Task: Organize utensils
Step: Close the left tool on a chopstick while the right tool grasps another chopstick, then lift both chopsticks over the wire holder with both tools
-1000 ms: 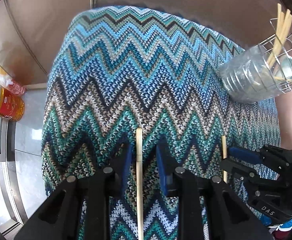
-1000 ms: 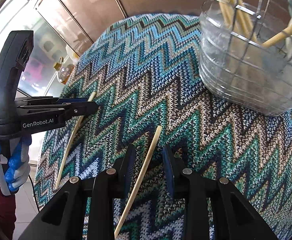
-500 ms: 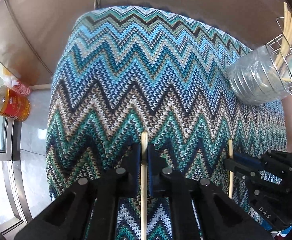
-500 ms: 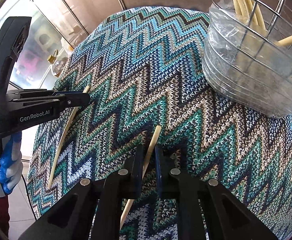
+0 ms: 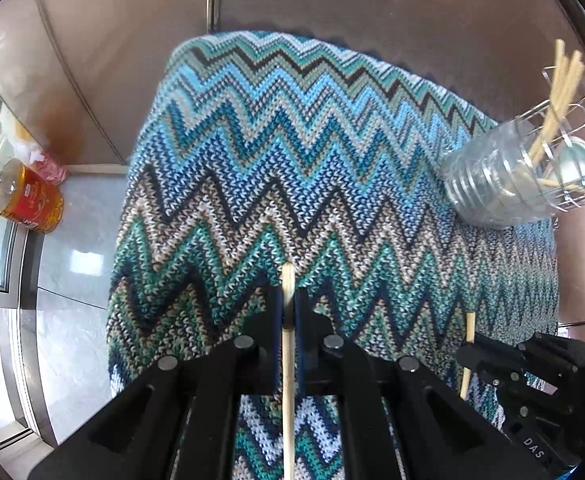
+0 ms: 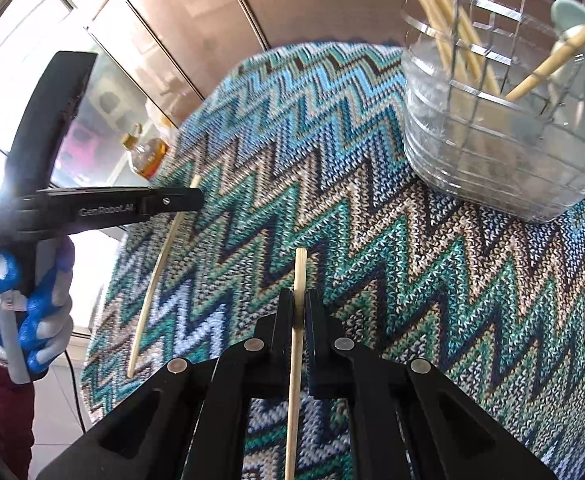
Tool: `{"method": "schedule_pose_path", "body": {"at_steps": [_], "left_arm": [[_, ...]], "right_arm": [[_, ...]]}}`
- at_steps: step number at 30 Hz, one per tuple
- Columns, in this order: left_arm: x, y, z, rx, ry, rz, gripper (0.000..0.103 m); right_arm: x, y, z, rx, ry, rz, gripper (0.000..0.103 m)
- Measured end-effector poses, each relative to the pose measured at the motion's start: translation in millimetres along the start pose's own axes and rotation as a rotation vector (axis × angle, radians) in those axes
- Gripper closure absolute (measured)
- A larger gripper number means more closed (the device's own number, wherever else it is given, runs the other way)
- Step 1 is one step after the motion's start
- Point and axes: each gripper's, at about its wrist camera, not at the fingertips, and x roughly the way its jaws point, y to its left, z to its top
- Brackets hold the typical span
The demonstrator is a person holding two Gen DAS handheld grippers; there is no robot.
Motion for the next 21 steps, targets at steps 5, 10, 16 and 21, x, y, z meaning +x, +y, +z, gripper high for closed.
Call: {"method": "schedule_pose_path", "body": {"at_steps": [5,10,16,21], "left_arm": [[-21.7,-11.4,-10.0,0.022,-0.043,-0.009,0.098],[-58.5,-24.9,-20.1,0.043,-0.153,-0.068,0.098],[-111.5,-59.4,-23.6,0.103,-0.33,-0.133,0.098],[-145.6,-87.0,-15.4,0.134,-0.443,-0.183,0.098]], "right_arm": [[-29.5,5.3,-10.7,-0.016,-0.097,0.04,0.098],[-65.4,14.4,-19.9,-0.053,-0.228,0.053,0.098],[-116.8,19.1,-27.1,-0.089,-0.41,0.069,0.098],[-159.1,11.3,-25.1,-0.095,-0.541,0.065,0.098]]}}
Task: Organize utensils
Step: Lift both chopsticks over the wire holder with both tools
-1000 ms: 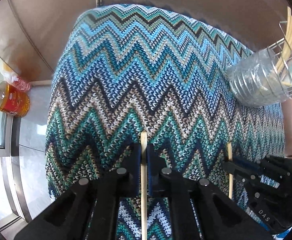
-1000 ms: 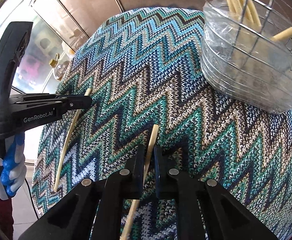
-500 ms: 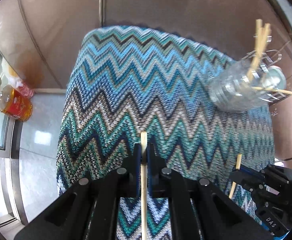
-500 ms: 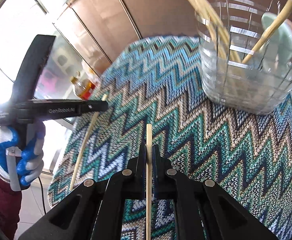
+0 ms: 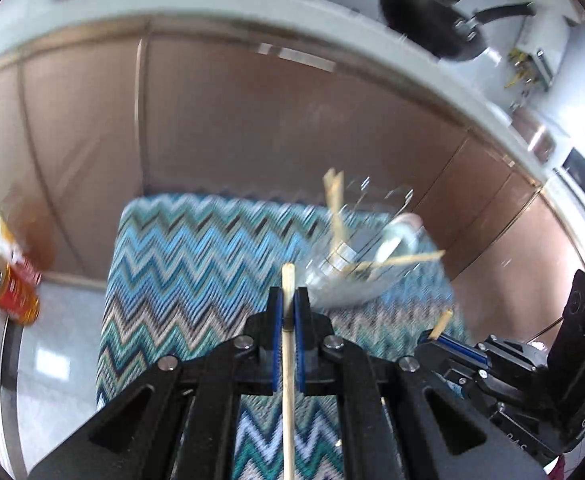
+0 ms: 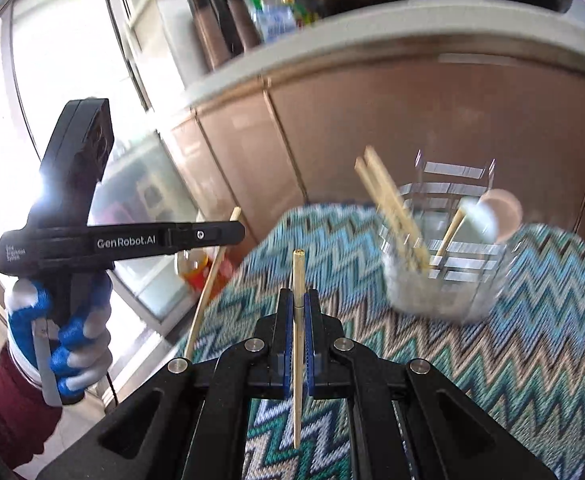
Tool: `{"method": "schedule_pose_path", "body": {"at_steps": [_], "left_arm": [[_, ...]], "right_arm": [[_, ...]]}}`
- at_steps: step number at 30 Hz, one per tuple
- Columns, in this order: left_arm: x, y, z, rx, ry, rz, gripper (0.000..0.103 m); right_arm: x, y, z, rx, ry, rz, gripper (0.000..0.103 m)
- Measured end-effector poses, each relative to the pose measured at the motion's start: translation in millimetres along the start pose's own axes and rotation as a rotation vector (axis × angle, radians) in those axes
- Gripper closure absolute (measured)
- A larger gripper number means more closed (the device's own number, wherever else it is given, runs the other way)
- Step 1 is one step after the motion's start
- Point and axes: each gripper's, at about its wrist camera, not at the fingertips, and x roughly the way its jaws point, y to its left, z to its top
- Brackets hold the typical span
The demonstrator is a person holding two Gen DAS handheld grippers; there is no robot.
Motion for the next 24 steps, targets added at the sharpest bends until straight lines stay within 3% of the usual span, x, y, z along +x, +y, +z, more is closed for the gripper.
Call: {"method": "schedule_pose_path", "body": {"at_steps": [7,12,18,24], "left_arm": [[-28.0,-31.6,48.5,0.004,-0.193,-0.077,0.098],[-28.1,-53.0,81.3,-0.022,-0.354,-0.104,0.098],[2.3,-66.3,101.6,-0.072,-0.501,-0.069,0.098],[40.1,-73.7,106.7,-0.069,-0.596,0.004,0.098]], "right_arm": [[-43.3,-6.6,54.0,-0.04,-0.211,-0.03,0.098],[-55.8,-19.6,92.0,-0.076,-0.365,-0.1,0.098],[-40.6,-38.9,102.7,-0.092,-0.427,-0.147,0.098],[-4.8,-50.4,97.7,-0.125,-0.394,-0.164,0.098]]}}
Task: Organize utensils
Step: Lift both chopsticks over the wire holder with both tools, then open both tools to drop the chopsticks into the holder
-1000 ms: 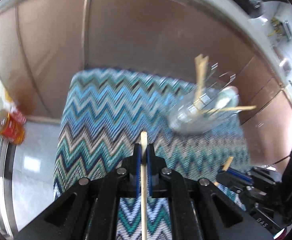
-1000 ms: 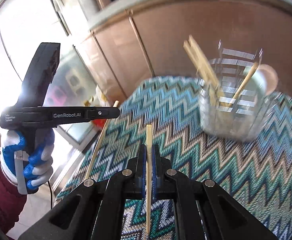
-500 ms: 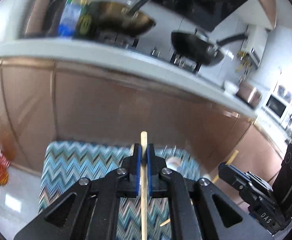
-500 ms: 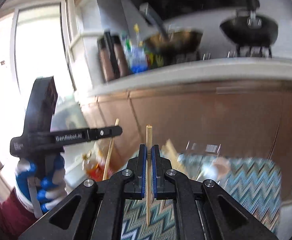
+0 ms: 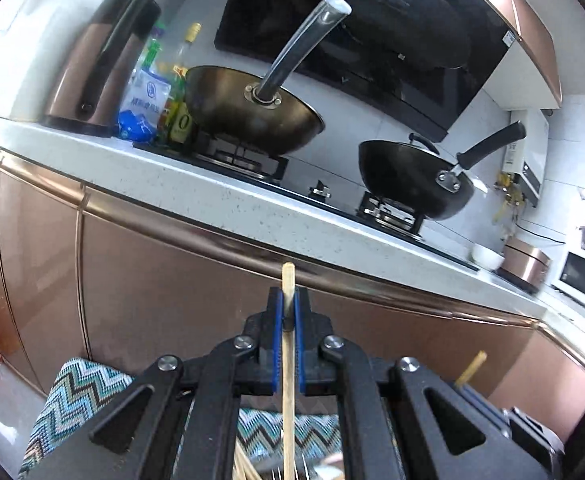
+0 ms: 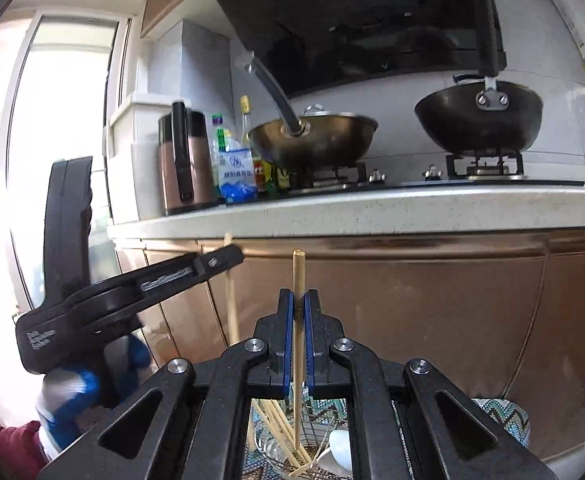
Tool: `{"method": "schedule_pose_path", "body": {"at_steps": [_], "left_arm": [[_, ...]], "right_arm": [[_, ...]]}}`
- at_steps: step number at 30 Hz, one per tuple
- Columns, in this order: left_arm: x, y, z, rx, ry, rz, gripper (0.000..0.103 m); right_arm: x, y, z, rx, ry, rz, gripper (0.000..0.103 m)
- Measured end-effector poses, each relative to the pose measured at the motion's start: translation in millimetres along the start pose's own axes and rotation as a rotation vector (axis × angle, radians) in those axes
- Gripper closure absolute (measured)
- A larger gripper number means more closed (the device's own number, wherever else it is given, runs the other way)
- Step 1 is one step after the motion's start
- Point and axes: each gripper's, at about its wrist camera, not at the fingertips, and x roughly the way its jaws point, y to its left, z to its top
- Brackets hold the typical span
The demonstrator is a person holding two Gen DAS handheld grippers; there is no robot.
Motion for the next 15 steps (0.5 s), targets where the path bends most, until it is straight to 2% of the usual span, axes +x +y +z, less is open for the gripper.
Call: {"method": "schedule_pose_path", "body": {"at_steps": [4,12,14,15], "left_arm": [[14.4,-2.3,-15.6,0.036,-0.059,0.043,0.098],[32.1,15.6,-46.8,-0.003,-0.034,0.091,0.096],[29.7,18.7,-48.7,-0.001,-0.029,0.099,0.093],[27.5,19.7,-48.3,-0.002,-0.027,0.098,0.089]], "right_arm": [[9.6,0.2,-15.3,-0.032,0.018,-0.017,0.098],[18.2,-3.6,-35.3,-0.042,0.053,-0.031,0.097],[17.5,-3.2,-39.0,-0.039,0.057,-0.039,0.086],[16.6,-3.0,-39.5,-0.033,0.054,-0.04,0.073]]}}
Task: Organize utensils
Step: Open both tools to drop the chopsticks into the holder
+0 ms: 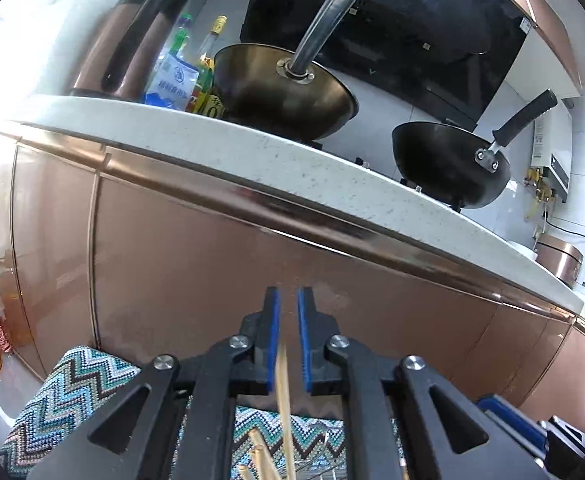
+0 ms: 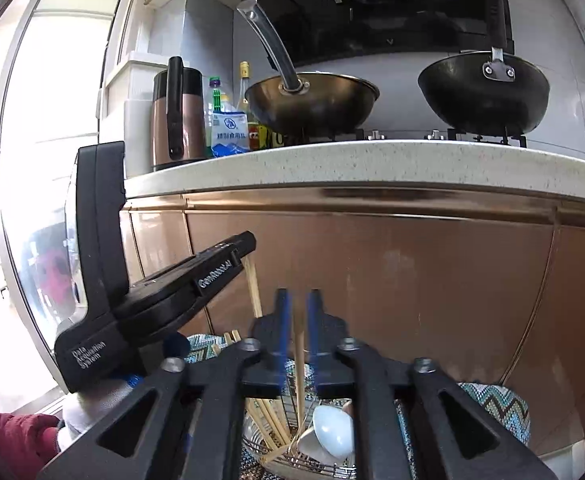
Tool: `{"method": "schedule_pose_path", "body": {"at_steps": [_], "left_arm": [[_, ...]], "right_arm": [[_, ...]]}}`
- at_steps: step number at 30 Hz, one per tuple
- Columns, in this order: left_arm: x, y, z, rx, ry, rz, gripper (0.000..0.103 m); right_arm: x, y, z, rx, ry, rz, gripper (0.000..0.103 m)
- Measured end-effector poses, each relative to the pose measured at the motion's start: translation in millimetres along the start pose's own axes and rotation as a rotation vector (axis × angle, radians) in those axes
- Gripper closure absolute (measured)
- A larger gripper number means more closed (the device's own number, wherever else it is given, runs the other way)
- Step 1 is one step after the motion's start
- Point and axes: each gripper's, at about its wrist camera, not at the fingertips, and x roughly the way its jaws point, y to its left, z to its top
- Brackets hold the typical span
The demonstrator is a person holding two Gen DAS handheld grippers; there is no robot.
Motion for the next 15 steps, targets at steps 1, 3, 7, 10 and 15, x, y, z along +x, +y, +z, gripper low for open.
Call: {"method": "schedule_pose_path", "body": {"at_steps": [1,3,7,10,15], "left_arm": [[-3.4,1.4,1.6,-0.001,0.003,-0.007,0.083],[-9.8,2.7,3.7,0.0,-0.001,-0.008,0.075],[-31.0,6.6,13.4,0.002,-0.023,0.01,0.066],[-49.7,10.3,21.5,0.004,-0.026,0.028,0.064],[-83.5,13.2,33.1,0.035,-0.023,0.063,0.062]], "right_arm": [[-2.7,0.1,-0.4,0.012,-0.008,-0.002,0.062],[-7.3,2.4,0.7,0.013,-0.018,-0.013,0.058],[-19.4,6.4,6.2,0.022,-0.032,-0.032,0.057],[-34.8,9.8,9.9,0.037,-0.047,-0.056,0.055],[-63.2,16.6,14.9,0.05,-0.063,-0.1,0.051]]}}
